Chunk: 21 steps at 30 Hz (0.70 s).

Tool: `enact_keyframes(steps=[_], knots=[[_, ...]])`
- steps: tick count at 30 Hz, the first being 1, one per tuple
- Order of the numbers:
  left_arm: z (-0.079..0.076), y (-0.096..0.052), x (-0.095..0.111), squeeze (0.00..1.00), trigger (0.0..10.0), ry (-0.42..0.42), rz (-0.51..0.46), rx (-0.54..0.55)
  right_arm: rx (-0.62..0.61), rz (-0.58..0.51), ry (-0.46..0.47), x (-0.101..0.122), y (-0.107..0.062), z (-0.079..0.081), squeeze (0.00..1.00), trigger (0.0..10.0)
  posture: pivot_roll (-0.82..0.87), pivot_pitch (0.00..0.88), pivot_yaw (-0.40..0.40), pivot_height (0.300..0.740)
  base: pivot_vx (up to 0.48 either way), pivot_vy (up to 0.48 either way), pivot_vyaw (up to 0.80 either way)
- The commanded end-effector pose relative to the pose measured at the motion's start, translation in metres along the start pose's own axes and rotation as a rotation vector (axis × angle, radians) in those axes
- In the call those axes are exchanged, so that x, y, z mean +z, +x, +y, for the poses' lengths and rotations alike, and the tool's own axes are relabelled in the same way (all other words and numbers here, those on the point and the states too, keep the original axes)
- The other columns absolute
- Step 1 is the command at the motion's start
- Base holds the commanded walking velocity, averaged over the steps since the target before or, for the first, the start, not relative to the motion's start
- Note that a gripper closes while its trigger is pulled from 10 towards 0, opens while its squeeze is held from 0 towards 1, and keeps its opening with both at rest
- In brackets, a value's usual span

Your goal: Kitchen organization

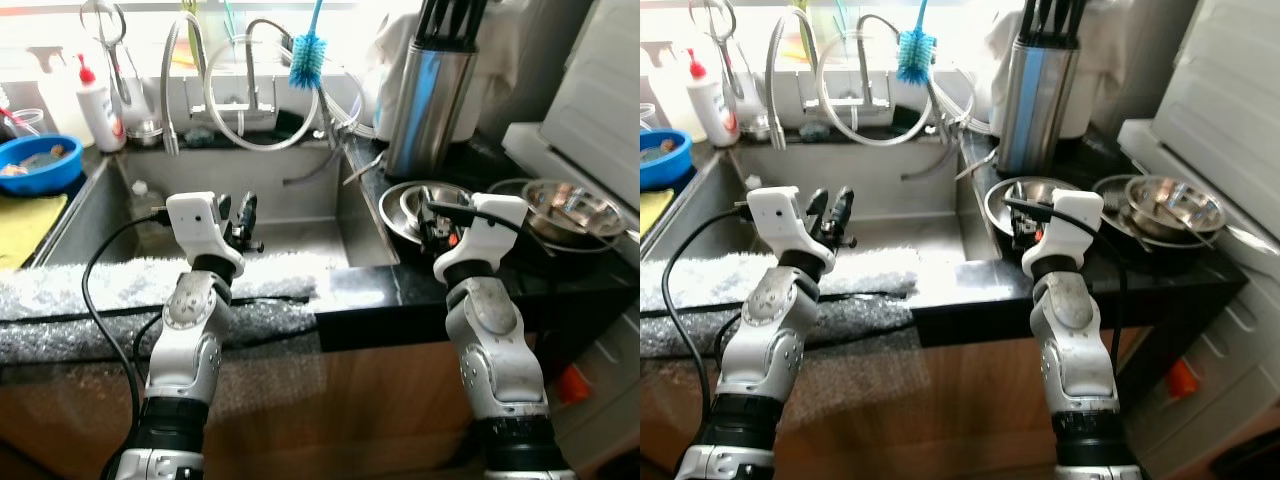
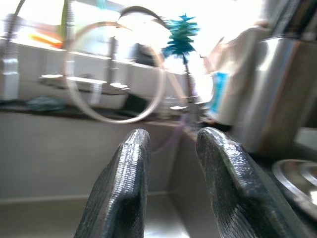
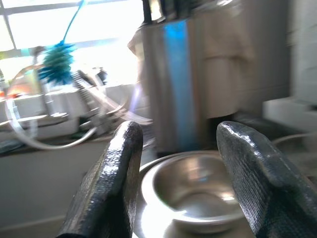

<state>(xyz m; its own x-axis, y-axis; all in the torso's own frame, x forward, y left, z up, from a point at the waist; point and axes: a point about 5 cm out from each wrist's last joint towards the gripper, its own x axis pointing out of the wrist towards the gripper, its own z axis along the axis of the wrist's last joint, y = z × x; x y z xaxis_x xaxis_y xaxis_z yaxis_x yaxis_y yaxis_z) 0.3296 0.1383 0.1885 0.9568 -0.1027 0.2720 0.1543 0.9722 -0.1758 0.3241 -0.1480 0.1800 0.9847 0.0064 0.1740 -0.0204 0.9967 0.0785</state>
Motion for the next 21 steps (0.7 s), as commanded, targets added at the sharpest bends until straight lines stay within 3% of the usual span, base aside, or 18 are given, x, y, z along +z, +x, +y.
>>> enact_keyframes(steps=[1, 21], knots=[[-0.0040, 0.0022, 0.0002, 0.00, 10.0, 0.013, 0.002, -0.011, -0.009, -0.028, -0.006, 0.0066, 0.0015, -0.0029, 0.00, 10.0, -0.14, 0.000, -0.018, 0.740, 0.326, 0.000, 0.00], [-0.0057, 0.0021, 0.0007, 0.00, 10.0, 0.005, -0.002, -0.027, -0.021, -0.029, 0.015, 0.0065, 0.0003, -0.0025, 0.00, 10.0, -0.14, 0.000, -0.013, 0.740, 0.299, 0.000, 0.00]])
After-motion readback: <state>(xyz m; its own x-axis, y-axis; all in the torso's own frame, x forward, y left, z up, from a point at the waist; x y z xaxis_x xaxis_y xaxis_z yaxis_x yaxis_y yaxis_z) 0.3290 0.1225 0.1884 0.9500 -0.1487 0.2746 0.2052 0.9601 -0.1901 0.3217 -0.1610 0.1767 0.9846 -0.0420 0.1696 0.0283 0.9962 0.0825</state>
